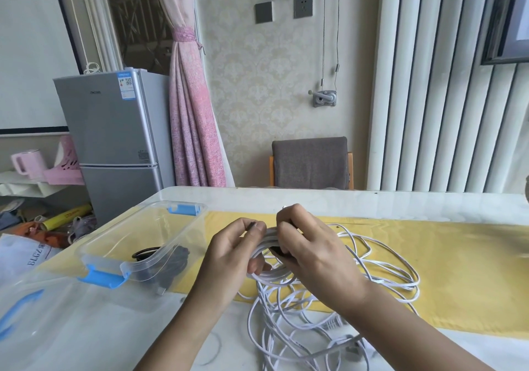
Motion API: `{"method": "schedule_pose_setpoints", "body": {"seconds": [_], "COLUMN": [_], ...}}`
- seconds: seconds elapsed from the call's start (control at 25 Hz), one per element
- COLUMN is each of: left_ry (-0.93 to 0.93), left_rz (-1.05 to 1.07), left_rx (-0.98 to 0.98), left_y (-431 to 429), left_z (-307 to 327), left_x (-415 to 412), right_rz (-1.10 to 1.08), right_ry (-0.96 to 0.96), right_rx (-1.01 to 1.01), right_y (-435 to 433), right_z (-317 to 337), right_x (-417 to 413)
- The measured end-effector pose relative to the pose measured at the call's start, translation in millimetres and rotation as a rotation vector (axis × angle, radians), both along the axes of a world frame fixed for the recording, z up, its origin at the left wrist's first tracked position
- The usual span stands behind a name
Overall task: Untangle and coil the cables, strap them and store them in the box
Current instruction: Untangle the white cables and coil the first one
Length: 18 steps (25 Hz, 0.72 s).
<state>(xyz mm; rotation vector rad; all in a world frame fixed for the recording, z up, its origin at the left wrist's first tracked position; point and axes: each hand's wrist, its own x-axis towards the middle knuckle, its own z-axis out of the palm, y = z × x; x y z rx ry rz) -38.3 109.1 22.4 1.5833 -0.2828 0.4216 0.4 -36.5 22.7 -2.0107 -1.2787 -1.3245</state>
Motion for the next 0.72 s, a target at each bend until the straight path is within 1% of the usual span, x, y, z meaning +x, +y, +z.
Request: {"method": "schedule_pose_setpoints", "body": {"seconds": [0.16, 0.36, 0.48, 0.56, 0.6, 0.64, 0.72], "left_ry": [-0.075, -0.092, -0.142, -0.181, -0.196, -0.2, -0.19], "left_rz": [0.089, 0.024, 0.073, 0.098, 0.111, 0.13, 0.181], "left_rx": [0.105, 0.161, 0.239, 0.3, 0.322, 0.339, 0.361], "left_y": [1, 6, 4, 3, 5, 7, 12], "left_z": [-6, -10, -10, -10, -10, -11, -14], "left_x": [2, 6, 4, 3, 3, 4, 7], "right_rz": [-0.001, 0.001, -0.04, -0.079, -0.084, -0.056, 0.057], "right_ry": [0.03, 0.111, 0.14, 0.192, 0.248, 0.344, 0.593], "right_rx": [-0.034, 0.032, 0.056, 0.006, -0.04, -0.087, -0.11], "right_y": [-2, -2, 0, -3, -5, -9, -21], "right_z": [2, 5, 2, 2, 5, 10, 23], "right_x": [1, 0, 2, 5, 7, 9, 13]}}
